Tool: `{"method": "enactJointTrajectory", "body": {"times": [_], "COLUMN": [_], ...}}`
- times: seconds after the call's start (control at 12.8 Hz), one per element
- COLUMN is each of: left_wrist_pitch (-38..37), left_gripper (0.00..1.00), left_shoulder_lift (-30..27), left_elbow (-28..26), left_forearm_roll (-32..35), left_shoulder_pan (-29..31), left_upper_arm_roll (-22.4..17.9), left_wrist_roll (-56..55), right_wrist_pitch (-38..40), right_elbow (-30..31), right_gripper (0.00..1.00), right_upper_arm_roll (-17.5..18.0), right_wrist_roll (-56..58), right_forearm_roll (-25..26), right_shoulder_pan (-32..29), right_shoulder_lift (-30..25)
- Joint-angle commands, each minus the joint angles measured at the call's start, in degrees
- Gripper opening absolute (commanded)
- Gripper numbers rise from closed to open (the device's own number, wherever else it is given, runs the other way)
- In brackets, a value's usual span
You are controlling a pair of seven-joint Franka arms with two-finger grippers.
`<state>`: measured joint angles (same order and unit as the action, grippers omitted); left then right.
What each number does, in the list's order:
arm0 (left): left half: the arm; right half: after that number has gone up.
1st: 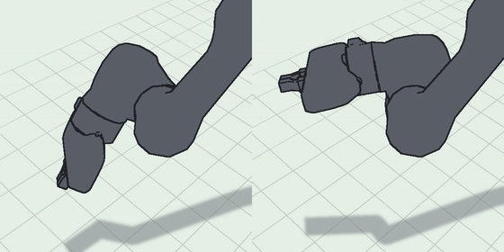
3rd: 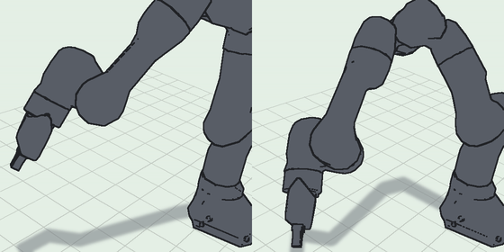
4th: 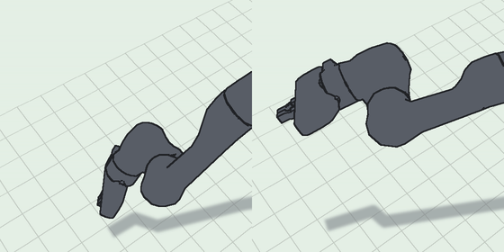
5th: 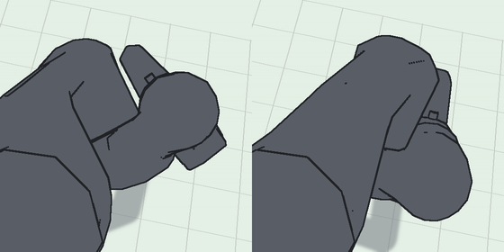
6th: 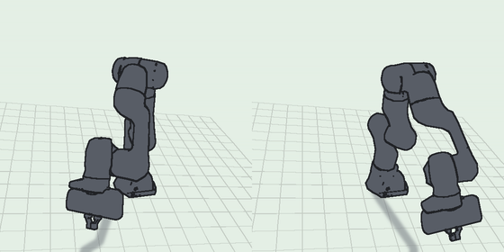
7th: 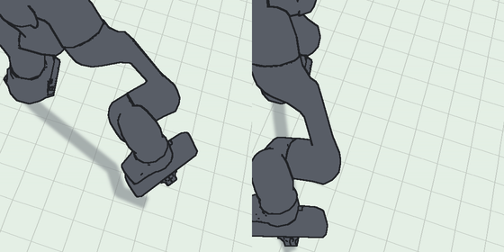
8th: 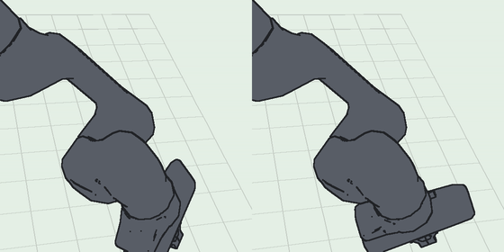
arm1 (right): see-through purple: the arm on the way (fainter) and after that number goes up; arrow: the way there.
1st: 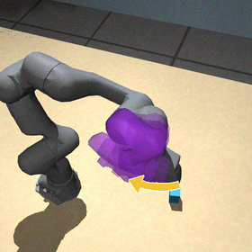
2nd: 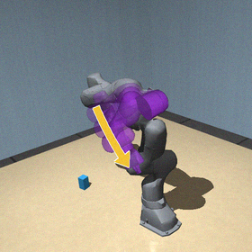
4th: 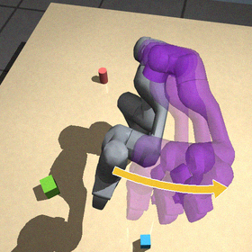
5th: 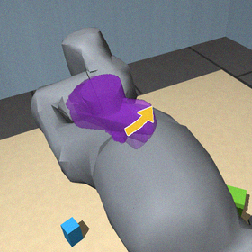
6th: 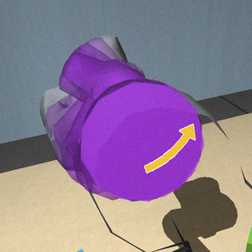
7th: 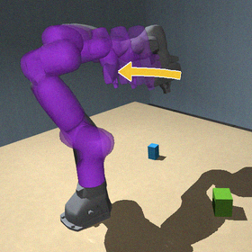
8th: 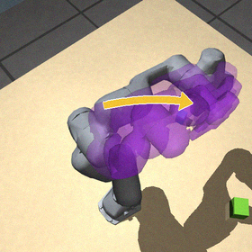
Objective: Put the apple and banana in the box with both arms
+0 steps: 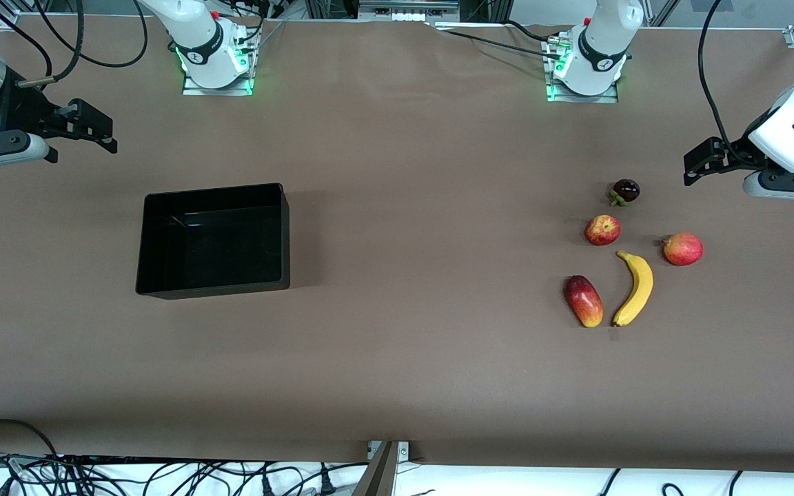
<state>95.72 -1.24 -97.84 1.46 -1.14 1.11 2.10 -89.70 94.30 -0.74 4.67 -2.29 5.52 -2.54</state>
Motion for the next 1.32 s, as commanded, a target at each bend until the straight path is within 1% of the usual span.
{"method": "enactJointTrajectory", "body": {"times": [0.0, 0.39, 0.62, 0.78, 0.86, 0.94, 1.01, 1.09, 1.25], "left_wrist_pitch": [-1.41, -1.41, -1.41, -1.41, -1.5, -1.67, -1.67, -1.67, -1.67], "left_gripper": [1.0, 1.0, 1.0, 1.0, 1.0, 1.0, 1.0, 1.0, 1.0], "left_shoulder_lift": [0.89, 0.81, 0.89, 0.81, 0.81, 0.81, 0.81, 0.81, 0.81], "left_elbow": [1.95, 1.95, 1.95, 1.95, 1.95, 1.95, 1.95, 1.95, 1.95], "left_forearm_roll": [1.44, 1.44, 1.44, 1.44, 1.44, 1.44, 1.44, 1.44, 1.44], "left_shoulder_pan": [-0.44, -0.44, -0.44, -0.44, -0.44, -0.44, -0.44, -0.44, -0.44], "left_upper_arm_roll": [-0.14, -0.14, -0.14, -0.14, -0.14, -0.14, -0.14, -0.06, -0.05], "left_wrist_roll": [0.97, 0.97, 0.97, 0.97, 0.97, 0.97, 0.97, 0.97, 0.97], "right_wrist_pitch": [1.02, 1.02, 1.1, -0.03, -1.69, -5.01, -9.05, -12.92, -18.55], "right_elbow": [-1.58, -1.84, -1.05, 0.88, 2.02, 4.12, 6.84, 9.56, 12.91], "right_gripper": [1.0, 1.0, 1.0, 1.0, 1.0, 1.0, 1.0, 1.0, 1.0], "right_upper_arm_roll": [1.1, 1.1, 1.18, 0.92, 0.66, 0.13, -1.44, -2.24, -4.08], "right_wrist_roll": [-0.27, 0.17, 0.17, 0.25, 0.17, 0.17, 0.17, 0.08, -0.1], "right_forearm_roll": [1.15, 1.59, 3.52, 5.45, 6.68, 7.56, 7.57, 7.57, 7.57], "right_shoulder_pan": [-0.96, -0.95, -0.78, -0.87, -1.13, -1.3, -1.31, -1.31, -1.39], "right_shoulder_lift": [0.61, 0.61, 0.69, 2.18, 3.75, 5.33, 6.48, 7.71, 10.7]}}
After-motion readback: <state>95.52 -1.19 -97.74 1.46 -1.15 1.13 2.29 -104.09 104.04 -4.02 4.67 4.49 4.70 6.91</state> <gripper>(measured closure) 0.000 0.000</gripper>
